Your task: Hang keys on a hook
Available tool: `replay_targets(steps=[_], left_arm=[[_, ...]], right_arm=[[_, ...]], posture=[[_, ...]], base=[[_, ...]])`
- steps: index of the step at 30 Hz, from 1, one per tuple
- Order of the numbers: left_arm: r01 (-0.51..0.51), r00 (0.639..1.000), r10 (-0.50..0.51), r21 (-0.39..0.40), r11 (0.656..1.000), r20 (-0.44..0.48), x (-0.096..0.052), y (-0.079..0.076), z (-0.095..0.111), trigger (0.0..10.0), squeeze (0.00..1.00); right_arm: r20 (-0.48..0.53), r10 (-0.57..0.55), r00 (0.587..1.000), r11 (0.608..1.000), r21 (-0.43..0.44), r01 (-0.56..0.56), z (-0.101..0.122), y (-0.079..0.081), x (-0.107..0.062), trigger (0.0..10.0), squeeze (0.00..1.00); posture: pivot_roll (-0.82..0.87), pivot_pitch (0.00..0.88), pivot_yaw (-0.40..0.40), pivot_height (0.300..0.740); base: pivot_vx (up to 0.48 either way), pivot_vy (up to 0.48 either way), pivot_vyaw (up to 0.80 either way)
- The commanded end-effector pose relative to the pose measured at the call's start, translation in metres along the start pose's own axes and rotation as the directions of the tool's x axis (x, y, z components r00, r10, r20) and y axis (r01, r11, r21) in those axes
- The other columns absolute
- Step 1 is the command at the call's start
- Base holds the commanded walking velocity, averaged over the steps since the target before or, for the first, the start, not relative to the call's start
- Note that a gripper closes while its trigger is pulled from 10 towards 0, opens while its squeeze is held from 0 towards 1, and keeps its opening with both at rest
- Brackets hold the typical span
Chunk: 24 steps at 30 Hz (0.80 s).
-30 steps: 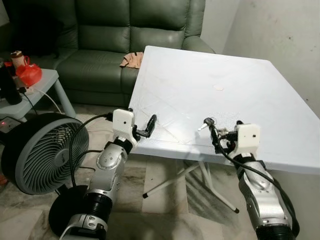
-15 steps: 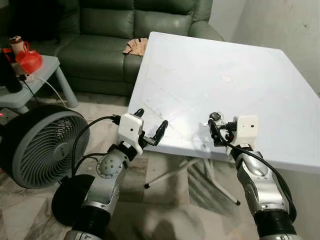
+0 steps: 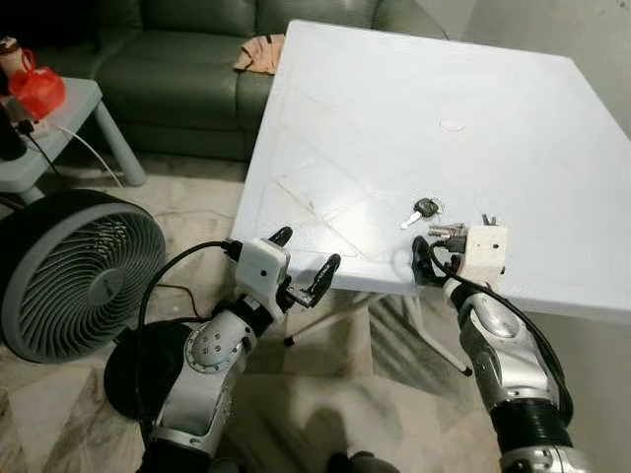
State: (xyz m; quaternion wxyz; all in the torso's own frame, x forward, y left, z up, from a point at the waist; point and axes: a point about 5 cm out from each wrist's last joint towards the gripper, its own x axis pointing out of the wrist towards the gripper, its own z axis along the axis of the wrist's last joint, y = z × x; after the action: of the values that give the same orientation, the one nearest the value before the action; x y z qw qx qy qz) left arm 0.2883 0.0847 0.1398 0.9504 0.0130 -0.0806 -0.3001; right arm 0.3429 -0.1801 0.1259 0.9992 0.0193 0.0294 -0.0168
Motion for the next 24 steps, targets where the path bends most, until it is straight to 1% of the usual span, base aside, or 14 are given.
replay_targets(steps=[1,5,6,8,9,13,14,15,16,17,18,19,20,24], left_arm=[[0.009,1.0,-0.009,0.009,1.0,-0.007,-0.002,-0.003,0.001,10.0,0.0],[0.007,1.0,-0.007,0.01,1.0,-0.015,-0.004,-0.004,0.002,10.0,0.0],[0.006,1.0,-0.005,0.01,1.0,-0.017,-0.005,-0.003,0.002,10.0,0.0],[0.002,1.0,-0.002,0.011,1.0,-0.024,-0.006,-0.003,0.003,10.0,0.0],[-0.001,1.0,0.001,0.011,1.0,-0.026,-0.006,-0.003,0.003,10.0,0.0],[-0.004,1.0,0.004,0.011,1.0,-0.029,-0.006,-0.002,0.004,10.0,0.0],[-0.005,1.0,0.005,0.011,1.0,-0.03,-0.006,-0.002,0.004,10.0,0.0],[-0.005,1.0,0.006,0.011,1.0,-0.03,-0.006,-0.002,0.004,10.0,0.0],[-0.005,0.999,0.005,0.01,1.0,-0.032,-0.005,-0.003,0.004,10.0,0.0],[-0.005,0.999,0.005,0.01,1.0,-0.032,-0.005,-0.003,0.004,10.0,0.0],[-0.003,1.0,0.004,0.01,1.0,-0.03,-0.004,-0.003,0.004,10.0,0.0],[-0.003,1.0,0.003,0.01,1.0,-0.03,-0.004,-0.004,0.004,10.0,0.0],[-0.002,1.0,0.003,0.011,1.0,-0.031,-0.004,-0.004,0.004,10.0,0.0],[-0.002,1.0,0.002,0.011,1.0,-0.03,-0.003,-0.004,0.005,10.0,0.0]], right_arm=[[-0.007,-0.039,0.999,0.999,0.031,0.039,-0.003,-0.006,0.001,8.1,0.0],[0.008,-0.057,0.998,0.998,0.032,0.057,-0.001,-0.006,0.002,8.3,0.0],[0.014,-0.058,0.998,0.998,0.033,0.058,-0.001,-0.005,0.002,8.9,0.0],[0.023,-0.058,0.998,0.998,0.032,0.058,-0.001,-0.007,0.001,9.1,0.0],[0.032,-0.056,0.998,0.998,0.035,0.055,-0.001,-0.009,0.0,9.9,0.0],[0.049,-0.096,0.994,0.994,0.057,0.093,0.0,-0.019,0.0,9.5,0.0],[0.051,-0.107,0.993,0.993,0.062,0.104,0.001,-0.021,0.0,8.3,0.0],[0.054,-0.114,0.992,0.992,0.068,0.11,0.002,-0.022,0.001,7.7,0.0],[0.058,-0.132,0.99,0.989,0.072,0.128,0.004,-0.026,0.002,4.6,0.0],[0.058,-0.132,0.99,0.989,0.072,0.128,0.004,-0.026,0.002,4.6,0.0],[0.061,-0.14,0.988,0.988,0.077,0.136,0.005,-0.027,0.003,2.8,0.0],[0.061,-0.139,0.988,0.988,0.079,0.134,0.005,-0.027,0.003,2.2,0.0],[0.062,-0.137,0.989,0.988,0.081,0.132,0.006,-0.026,0.004,0.0,0.0],[0.07,-0.137,0.988,0.988,0.075,0.132,0.006,-0.025,0.005,0.0,0.0]], posture=[[0.05,0.239,-0.069,0.711],[0.05,0.243,-0.068,0.711],[0.05,0.243,-0.068,0.711],[0.06,0.242,-0.067,0.711],[0.06,0.244,-0.067,0.711],[0.06,0.244,-0.067,0.711],[0.06,0.244,-0.067,0.711],[0.06,0.244,-0.067,0.711],[0.05,0.241,-0.066,0.711],[0.05,0.241,-0.066,0.711],[0.05,0.239,-0.065,0.711],[0.05,0.239,-0.065,0.711],[0.05,0.237,-0.065,0.711],[0.05,0.237,-0.065,0.711]], base=[[0.0,0.0,0.0],[0.0,0.0,0.0],[0.0,0.0,0.0],[0.0,0.0,0.0],[0.0,0.0,0.0],[0.0,0.0,0.0],[0.0,0.0,0.0],[0.0,0.0,0.0],[0.0,0.0,0.0],[0.0,0.0,0.0],[0.0,0.0,0.0],[0.0,0.0,0.0],[0.0,0.0,0.0],[0.0,0.0,0.0]])
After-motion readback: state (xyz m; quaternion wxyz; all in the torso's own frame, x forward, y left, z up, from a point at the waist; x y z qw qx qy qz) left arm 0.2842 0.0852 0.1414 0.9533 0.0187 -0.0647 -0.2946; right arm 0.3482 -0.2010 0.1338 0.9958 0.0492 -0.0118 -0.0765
